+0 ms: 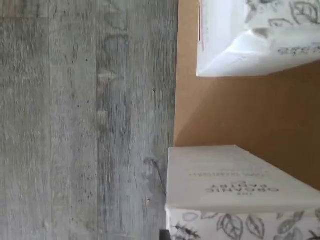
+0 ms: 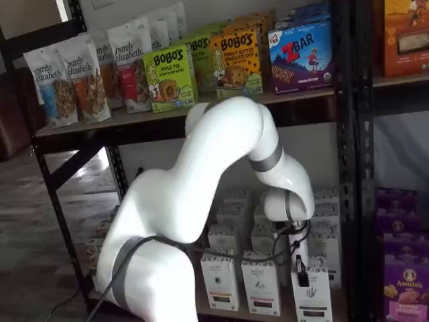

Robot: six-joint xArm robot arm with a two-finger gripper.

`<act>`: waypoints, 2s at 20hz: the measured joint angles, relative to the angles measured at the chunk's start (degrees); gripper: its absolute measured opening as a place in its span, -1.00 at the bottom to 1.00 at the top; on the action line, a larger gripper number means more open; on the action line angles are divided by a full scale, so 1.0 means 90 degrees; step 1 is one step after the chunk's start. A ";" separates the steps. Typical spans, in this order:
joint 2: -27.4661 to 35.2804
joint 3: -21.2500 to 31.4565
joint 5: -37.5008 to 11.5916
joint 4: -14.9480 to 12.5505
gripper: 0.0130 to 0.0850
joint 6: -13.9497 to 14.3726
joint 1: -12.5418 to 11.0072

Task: Pick up the white box with a green strip in the middle, on the bottom shelf, the sixth box from the left

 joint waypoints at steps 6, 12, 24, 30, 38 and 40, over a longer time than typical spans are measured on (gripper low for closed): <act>-0.0693 0.1031 -0.0376 -0.0315 0.11 0.0296 -0.0018; -0.1647 0.2309 -0.0795 -0.0685 0.11 0.0749 0.0067; -0.4055 0.4806 -0.1086 -0.1370 0.11 0.1564 0.0228; -0.5487 0.5580 -0.0352 -0.1058 0.11 0.1381 0.0417; -0.6895 0.5908 0.1014 -0.0356 0.11 0.0954 0.0741; -0.7224 0.5956 0.1348 -0.0236 0.11 0.0885 0.0805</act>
